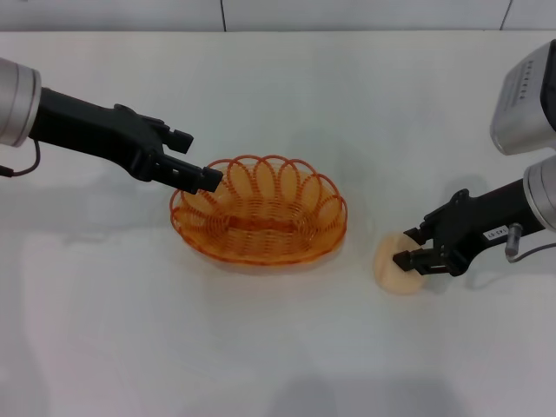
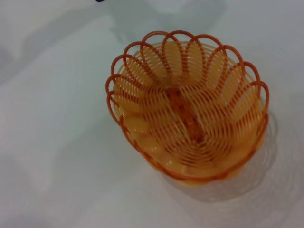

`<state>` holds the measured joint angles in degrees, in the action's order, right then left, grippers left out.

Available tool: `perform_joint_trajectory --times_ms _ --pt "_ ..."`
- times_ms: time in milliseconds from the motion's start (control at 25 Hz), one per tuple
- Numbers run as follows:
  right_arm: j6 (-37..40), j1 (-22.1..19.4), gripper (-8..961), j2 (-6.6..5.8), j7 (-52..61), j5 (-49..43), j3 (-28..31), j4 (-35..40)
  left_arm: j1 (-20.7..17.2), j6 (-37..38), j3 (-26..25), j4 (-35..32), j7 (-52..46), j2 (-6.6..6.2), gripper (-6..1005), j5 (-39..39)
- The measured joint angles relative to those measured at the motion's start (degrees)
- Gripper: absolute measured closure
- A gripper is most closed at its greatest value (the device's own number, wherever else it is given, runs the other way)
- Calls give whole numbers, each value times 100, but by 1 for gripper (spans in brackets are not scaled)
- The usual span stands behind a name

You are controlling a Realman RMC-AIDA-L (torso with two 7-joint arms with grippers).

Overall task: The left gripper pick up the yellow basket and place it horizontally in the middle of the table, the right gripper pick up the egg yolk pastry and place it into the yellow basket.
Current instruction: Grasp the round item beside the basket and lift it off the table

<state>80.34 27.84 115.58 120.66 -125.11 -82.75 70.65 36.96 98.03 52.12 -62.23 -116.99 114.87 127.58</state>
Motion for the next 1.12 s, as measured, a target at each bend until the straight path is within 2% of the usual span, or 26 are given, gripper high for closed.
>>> perform_joint_trajectory --times_ms 600,1120 --pt "-10 20 737 0 63 46 -4 43 -13 -45 -9 0 -5 0 111 12" --pt "-49 5 794 -1 64 36 -4 58 -13 -104 -9 0 -13 0 111 13"
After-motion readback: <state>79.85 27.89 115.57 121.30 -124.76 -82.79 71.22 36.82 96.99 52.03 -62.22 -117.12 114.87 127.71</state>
